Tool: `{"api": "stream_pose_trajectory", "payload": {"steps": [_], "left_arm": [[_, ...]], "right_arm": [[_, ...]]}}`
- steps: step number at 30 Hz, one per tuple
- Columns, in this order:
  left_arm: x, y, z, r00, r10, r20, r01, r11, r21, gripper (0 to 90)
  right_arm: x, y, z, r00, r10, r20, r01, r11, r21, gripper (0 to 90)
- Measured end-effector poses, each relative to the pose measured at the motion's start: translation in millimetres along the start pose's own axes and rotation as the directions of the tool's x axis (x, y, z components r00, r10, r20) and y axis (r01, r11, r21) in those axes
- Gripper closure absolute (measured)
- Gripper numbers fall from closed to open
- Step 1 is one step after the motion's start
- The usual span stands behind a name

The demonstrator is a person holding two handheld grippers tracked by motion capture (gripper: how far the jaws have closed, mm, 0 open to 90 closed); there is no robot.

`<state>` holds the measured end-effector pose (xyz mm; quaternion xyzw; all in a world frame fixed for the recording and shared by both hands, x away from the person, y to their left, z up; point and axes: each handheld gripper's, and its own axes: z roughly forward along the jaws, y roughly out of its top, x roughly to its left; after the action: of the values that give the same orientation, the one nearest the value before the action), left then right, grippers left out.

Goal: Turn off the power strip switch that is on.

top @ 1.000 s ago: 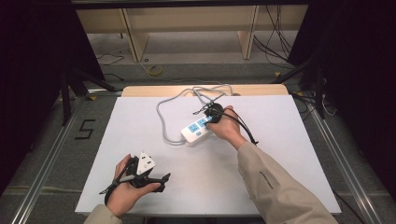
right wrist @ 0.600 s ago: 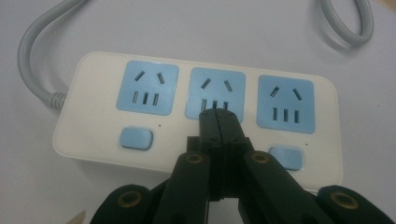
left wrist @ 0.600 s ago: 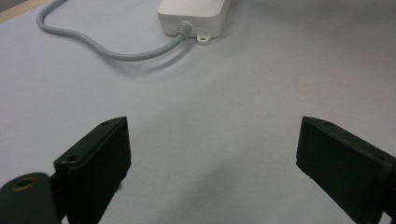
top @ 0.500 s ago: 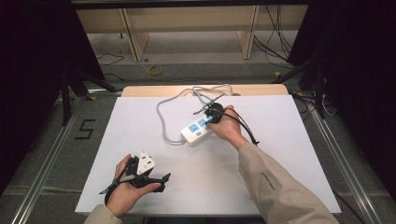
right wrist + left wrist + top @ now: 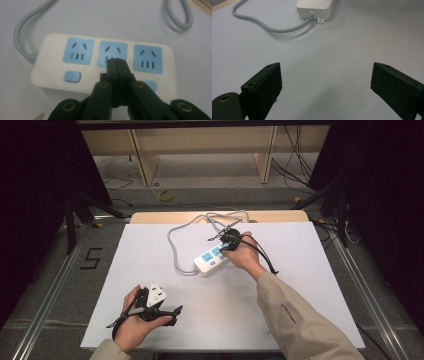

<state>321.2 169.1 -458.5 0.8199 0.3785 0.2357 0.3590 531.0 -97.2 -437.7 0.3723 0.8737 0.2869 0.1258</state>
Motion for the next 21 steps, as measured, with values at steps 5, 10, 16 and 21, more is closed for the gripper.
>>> {"api": "stream_pose_trajectory", "payload": {"steps": [5,10,16,21], "left_arm": [[-0.3,0.0,0.4,1.0,-0.001,0.002,0.001,1.0,0.0,9.7],[-0.6,0.0,0.7,1.0,-0.004,0.001,0.004,1.0,-0.002,9.7],[-0.6,-0.1,0.8,1.0,-0.004,0.0,0.004,1.0,-0.002,9.7],[-0.6,0.0,0.8,1.0,-0.006,0.0,0.006,1.0,0.0,9.8]], "right_arm": [[-0.9,0.4,-3.4,0.9998,-0.017,0.005,0.018,1.0,-0.021,84.5],[-1.6,-1.1,-7.6,0.9996,-0.024,0.012,0.024,0.999,-0.03,81.7],[-4.0,-3.3,-11.3,0.9999,-0.016,0.006,0.016,0.999,-0.046,75.6],[-4.8,-4.9,-16.3,0.9999,-0.006,-0.008,0.006,0.998,-0.057,70.4]]}}
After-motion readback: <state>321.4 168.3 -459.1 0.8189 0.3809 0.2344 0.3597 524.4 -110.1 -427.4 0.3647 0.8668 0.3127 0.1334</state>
